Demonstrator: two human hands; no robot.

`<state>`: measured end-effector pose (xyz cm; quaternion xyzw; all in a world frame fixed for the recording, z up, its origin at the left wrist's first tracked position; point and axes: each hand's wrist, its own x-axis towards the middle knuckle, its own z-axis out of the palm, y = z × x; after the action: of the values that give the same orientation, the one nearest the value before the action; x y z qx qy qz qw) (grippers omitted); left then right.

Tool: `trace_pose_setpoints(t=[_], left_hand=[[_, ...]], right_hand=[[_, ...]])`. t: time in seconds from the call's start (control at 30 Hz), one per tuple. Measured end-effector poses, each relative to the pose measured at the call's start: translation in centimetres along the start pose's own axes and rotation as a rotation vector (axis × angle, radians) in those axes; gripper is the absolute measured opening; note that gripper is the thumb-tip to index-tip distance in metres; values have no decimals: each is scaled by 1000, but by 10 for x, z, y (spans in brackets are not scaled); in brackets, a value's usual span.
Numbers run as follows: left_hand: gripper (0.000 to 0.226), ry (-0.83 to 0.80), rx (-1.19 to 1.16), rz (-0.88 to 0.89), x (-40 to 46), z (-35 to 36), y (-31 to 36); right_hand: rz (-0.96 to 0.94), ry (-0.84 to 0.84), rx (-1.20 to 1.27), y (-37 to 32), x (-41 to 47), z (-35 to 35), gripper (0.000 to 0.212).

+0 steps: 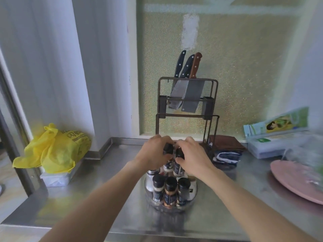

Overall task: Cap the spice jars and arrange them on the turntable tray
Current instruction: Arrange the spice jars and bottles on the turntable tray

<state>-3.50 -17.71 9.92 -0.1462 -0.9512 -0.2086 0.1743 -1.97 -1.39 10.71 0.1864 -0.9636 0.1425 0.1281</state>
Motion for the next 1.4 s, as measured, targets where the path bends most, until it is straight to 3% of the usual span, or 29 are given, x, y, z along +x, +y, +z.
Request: trace_pose_setpoints(t=[0.37, 0.77, 0.9, 1.1, 1.2, 1.3, 1.4], left_hand=[[43, -183, 187, 11, -6, 44, -4], [30, -197, 276, -36, 0, 59, -9], [30, -128, 206, -45, -9, 47, -5], [29, 352, -12, -264, -62, 31, -20], [37, 277, -78, -418, -91, 50, -34], [51, 112, -136, -524, -107, 68, -37], [60, -1, -272, -595, -112, 78, -29]], right_hand=[[-7, -54, -125, 11, 5, 31, 36], [-81, -89, -251, 13, 6, 40, 16], [-70, -31, -115, 18, -2, 32, 17], [115, 270, 134, 63, -47, 32, 25], [274, 268, 197, 81, -74, 48, 33], [424, 86, 310, 84, -88, 72, 46], [547, -77, 604, 74, -90, 89, 58]])
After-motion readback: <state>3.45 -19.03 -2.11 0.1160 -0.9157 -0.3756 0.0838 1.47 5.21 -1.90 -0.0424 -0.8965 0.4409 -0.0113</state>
